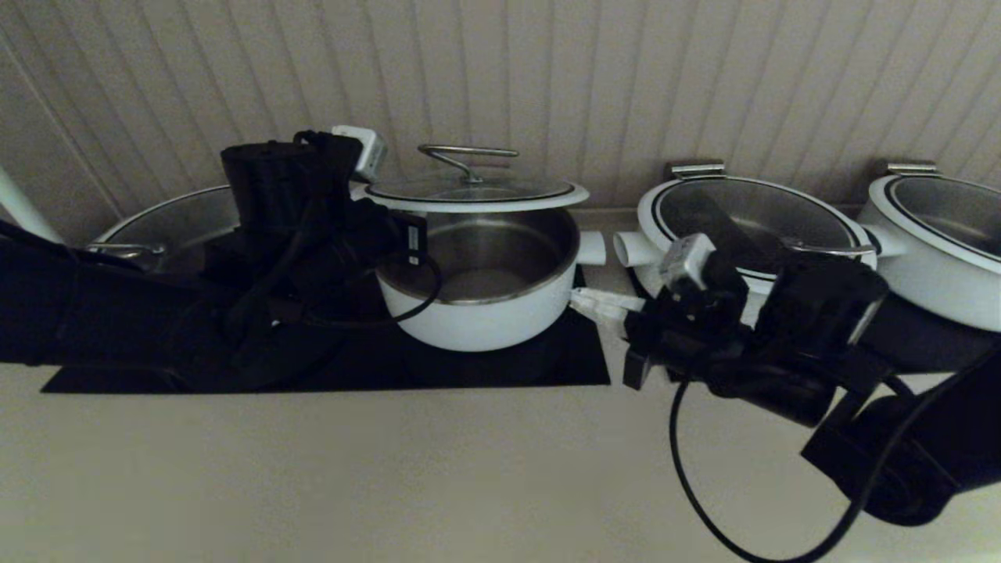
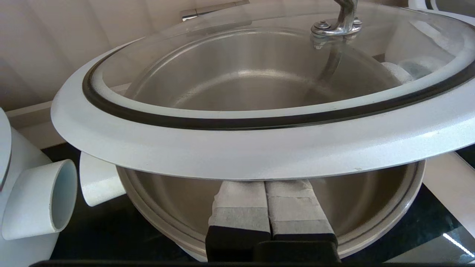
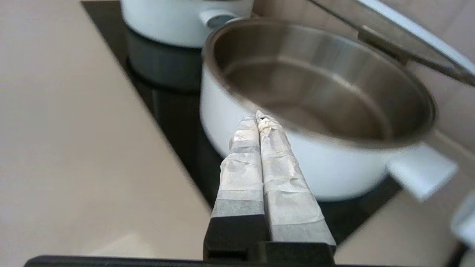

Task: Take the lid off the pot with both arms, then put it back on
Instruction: Open the pot lid completely

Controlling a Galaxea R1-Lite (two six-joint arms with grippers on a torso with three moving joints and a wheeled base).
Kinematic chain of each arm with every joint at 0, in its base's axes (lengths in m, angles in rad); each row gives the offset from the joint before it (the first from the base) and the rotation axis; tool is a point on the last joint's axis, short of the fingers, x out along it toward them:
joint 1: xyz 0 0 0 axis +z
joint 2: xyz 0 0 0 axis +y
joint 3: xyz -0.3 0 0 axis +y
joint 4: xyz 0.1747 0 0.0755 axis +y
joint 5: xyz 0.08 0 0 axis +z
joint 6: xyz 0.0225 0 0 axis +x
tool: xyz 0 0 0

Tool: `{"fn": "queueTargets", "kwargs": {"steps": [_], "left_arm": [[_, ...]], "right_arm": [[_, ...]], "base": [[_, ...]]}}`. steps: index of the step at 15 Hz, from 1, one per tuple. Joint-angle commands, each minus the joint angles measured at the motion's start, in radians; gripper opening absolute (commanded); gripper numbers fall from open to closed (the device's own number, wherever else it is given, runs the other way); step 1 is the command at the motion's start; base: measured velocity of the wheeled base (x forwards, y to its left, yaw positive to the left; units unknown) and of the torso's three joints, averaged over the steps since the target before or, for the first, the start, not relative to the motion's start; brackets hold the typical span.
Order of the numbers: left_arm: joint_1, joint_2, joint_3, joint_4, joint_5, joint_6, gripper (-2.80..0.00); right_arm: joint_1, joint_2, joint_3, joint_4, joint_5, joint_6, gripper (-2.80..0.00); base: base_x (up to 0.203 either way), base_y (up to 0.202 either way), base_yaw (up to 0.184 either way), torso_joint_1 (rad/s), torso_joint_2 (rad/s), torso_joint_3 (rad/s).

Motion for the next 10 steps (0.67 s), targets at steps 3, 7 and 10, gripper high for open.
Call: {"fn": "queueTargets", "kwargs": {"steps": [3, 7, 10], "left_arm": [[0.009, -0.006, 0.001, -0.004, 0.001, 0.000, -2.80], [0.009, -0.006, 0.001, -0.004, 0.001, 0.000, -2.80], [0.009, -0.003, 0.000, -0.004, 0.001, 0.000, -2.80]], "right_arm": [[-0.026, -0.170, 0.179, -0.005, -0.030, -0.004, -2.80], [-0.147, -0.238, 0.263, 0.005, -0.233, -0.037, -2.80], [-0.258, -0.314, 0.345, 0.068, -0.272, -0.053, -2.80]], "base": [[0.000, 0.000, 0.000, 0.000, 0.00, 0.000], [0.000, 0.000, 0.000, 0.000, 0.00, 0.000], [0.000, 0.000, 0.000, 0.000, 0.00, 0.000]]}}
